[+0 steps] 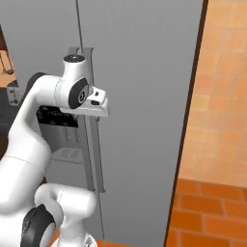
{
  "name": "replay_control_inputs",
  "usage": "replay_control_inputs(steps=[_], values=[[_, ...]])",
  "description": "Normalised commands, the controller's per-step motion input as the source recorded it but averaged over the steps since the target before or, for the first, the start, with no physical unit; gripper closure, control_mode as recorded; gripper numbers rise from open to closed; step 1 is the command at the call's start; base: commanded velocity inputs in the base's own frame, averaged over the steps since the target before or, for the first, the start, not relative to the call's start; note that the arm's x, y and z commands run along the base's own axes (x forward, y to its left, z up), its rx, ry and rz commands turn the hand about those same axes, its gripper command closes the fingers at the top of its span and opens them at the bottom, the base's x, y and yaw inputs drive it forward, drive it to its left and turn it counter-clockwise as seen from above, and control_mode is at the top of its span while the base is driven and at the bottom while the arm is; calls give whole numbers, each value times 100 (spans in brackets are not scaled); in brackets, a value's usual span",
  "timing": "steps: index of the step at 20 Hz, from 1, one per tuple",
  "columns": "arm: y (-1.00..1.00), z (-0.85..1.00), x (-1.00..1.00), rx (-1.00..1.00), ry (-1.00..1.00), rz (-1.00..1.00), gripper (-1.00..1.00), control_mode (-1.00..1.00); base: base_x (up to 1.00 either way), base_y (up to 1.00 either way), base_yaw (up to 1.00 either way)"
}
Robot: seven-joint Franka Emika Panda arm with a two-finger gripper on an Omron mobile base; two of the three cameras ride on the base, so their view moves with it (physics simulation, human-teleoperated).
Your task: Grab a lemon wedge from the fridge and one ice cube from the ice bowl, and put them in the glass of lemonade.
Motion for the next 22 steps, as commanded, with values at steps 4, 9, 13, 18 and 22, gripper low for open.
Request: replay_control_inputs(steps=[4,9,13,18,22], values=[[0,0,0,0,0,0,-100,100,-63,-12,0],[0,0,0,0,0,0,-100,100,-70,0,2],[0,0,0,0,0,0,-100,100,-55,1,2],[0,7,-59,0,-18,3,-100,-100,0,0,0],[0,14,-18,0,-36,2,-100,-100,0,0,0]])
